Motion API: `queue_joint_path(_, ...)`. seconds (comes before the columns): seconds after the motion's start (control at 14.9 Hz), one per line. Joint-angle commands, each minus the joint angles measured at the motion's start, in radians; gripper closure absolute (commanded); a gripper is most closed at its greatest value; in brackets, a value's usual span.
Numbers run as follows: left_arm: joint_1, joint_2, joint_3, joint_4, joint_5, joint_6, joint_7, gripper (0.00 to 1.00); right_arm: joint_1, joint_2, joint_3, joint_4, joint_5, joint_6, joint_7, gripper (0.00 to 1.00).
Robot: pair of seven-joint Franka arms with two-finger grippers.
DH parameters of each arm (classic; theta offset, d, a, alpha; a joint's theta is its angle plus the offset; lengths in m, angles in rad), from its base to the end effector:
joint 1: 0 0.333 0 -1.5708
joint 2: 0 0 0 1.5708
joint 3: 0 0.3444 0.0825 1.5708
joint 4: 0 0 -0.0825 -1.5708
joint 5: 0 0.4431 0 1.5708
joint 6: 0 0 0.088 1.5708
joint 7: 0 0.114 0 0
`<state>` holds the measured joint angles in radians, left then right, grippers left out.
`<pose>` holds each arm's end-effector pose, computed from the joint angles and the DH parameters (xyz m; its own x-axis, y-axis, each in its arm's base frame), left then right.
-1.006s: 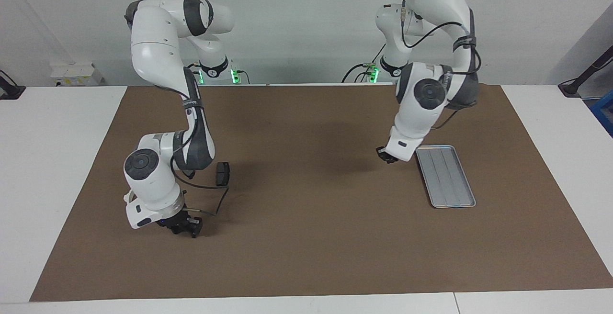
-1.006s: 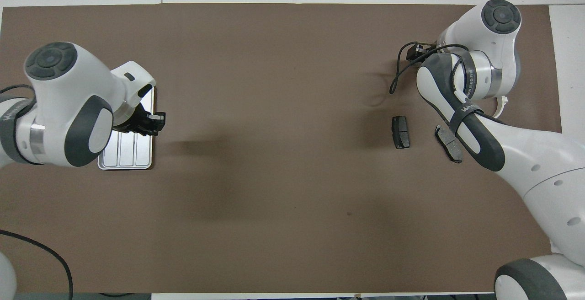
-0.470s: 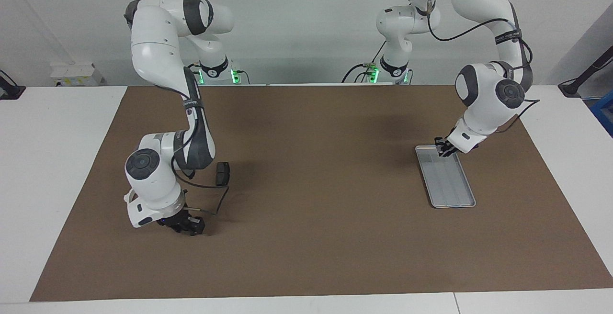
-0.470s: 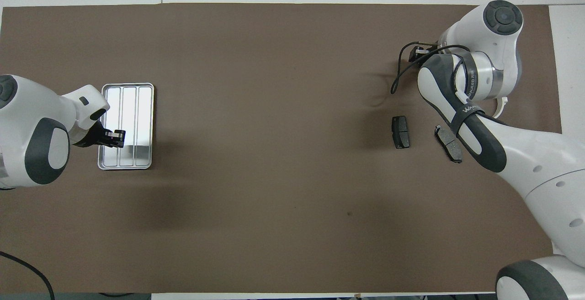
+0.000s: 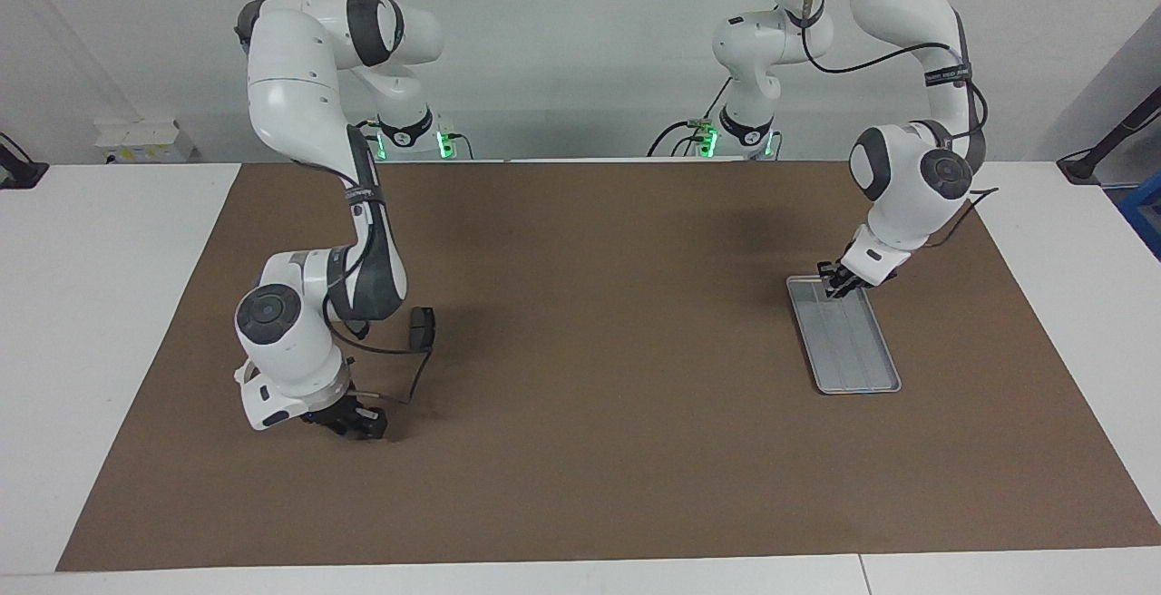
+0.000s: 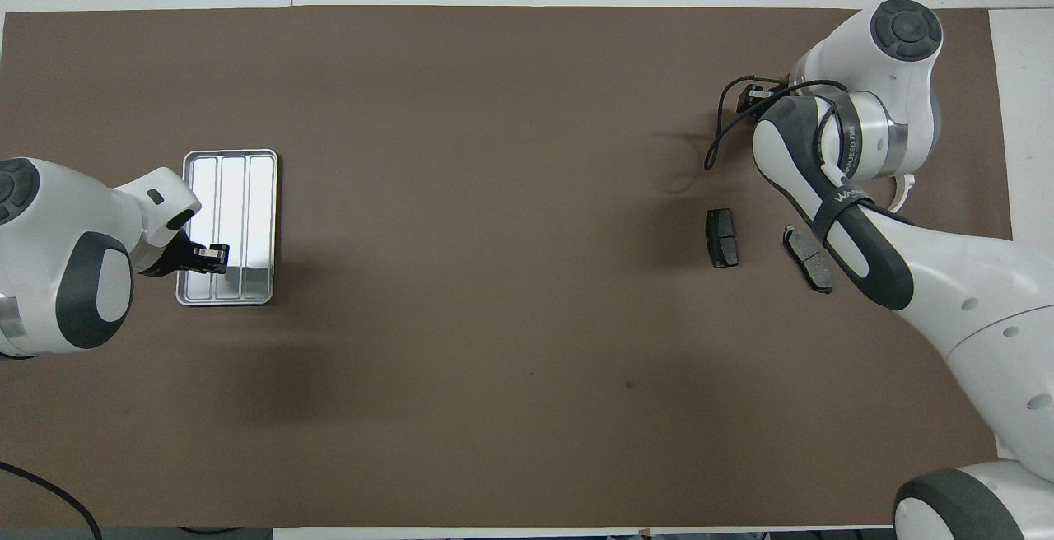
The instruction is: Pick bearing gear from pile to tray
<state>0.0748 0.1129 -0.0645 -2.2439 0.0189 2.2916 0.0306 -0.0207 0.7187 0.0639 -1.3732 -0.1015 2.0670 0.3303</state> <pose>0.5726 0.0064 0.2913 0.9973 -0.0329 -0.0651 -0.0332 -0.9994 -0.0041 0.7993 0.0185 0.2736 0.9681 -0.2505 -0.0077 -0.2498 -0.9669 0.0513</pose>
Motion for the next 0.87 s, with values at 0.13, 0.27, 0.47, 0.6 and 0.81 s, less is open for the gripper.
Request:
queue_joint_path(0.13, 0.005, -0.047, -0.006, -0.077, -0.002, 0.063, -0.026, 0.9, -0.007, -0.018, 0.03, 0.109, -0.014, -0.188, 0.012, 1.0)
queue_joint_path(0.27, 0.007, -0.047, -0.006, -0.077, -0.002, 0.062, -0.026, 0.61, -0.004, -0.037, 0.042, 0.131, -0.014, -0.249, 0.015, 1.0)
queue_joint_path(0.47, 0.007, -0.041, -0.006, -0.046, -0.034, 0.04, -0.026, 0.11, -0.002, -0.076, 0.114, 0.143, -0.012, -0.315, 0.125, 1.0)
queue_joint_path(0.6, 0.005, -0.041, -0.006, -0.016, -0.077, 0.029, -0.035, 0.08, 0.04, -0.09, 0.158, 0.151, -0.014, -0.363, 0.261, 1.0)
queue_joint_path(0.81, -0.009, -0.027, -0.009, 0.053, -0.085, -0.007, -0.08, 0.01, 0.152, -0.102, 0.169, 0.203, 0.02, -0.39, 0.512, 1.0)
